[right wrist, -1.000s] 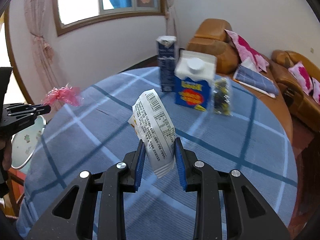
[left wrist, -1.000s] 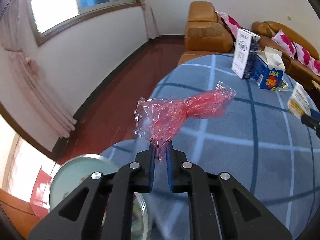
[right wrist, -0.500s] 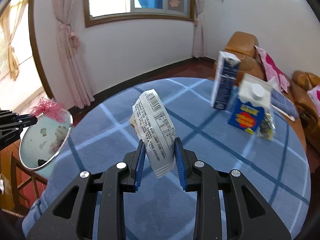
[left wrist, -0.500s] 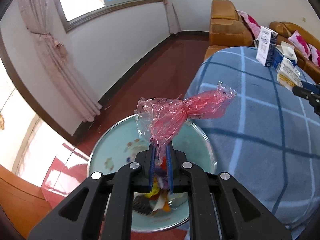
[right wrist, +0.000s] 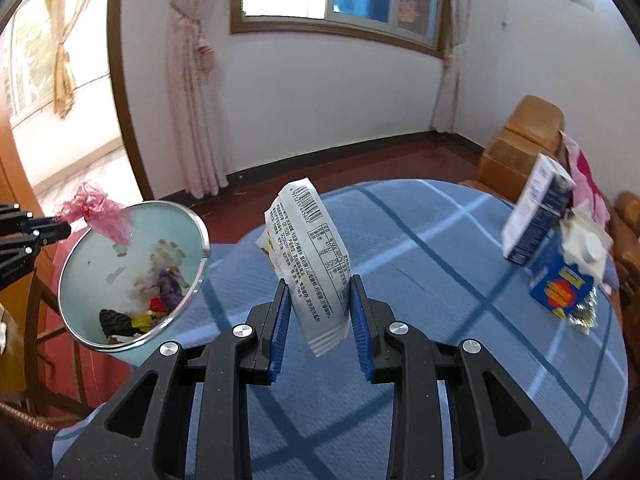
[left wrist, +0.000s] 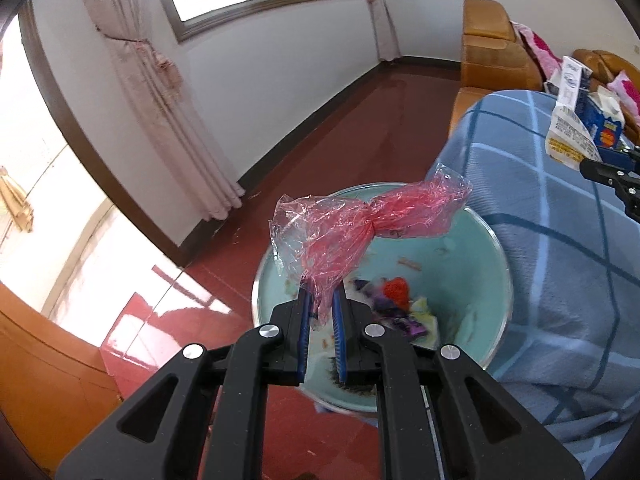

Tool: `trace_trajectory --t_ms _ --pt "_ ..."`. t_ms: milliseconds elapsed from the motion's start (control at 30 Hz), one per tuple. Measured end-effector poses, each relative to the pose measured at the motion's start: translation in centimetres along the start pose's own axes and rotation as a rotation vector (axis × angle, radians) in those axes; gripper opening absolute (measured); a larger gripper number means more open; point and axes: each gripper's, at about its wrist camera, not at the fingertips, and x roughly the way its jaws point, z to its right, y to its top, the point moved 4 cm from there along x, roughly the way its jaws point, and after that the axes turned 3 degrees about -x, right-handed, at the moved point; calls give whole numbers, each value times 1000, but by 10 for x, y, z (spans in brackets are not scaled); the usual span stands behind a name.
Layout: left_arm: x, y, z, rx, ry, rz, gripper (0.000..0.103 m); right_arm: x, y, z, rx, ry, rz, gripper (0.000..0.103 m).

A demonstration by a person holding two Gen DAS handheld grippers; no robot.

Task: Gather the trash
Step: 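Carry the pink bag and snack wrapper over the bucket with both grippers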

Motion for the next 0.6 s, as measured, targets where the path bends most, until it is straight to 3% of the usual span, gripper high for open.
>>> trace_trajectory --t_ms 600 --pt "12 -15 -36 -46 74 -28 10 24 16 -59 -159 83 -16 30"
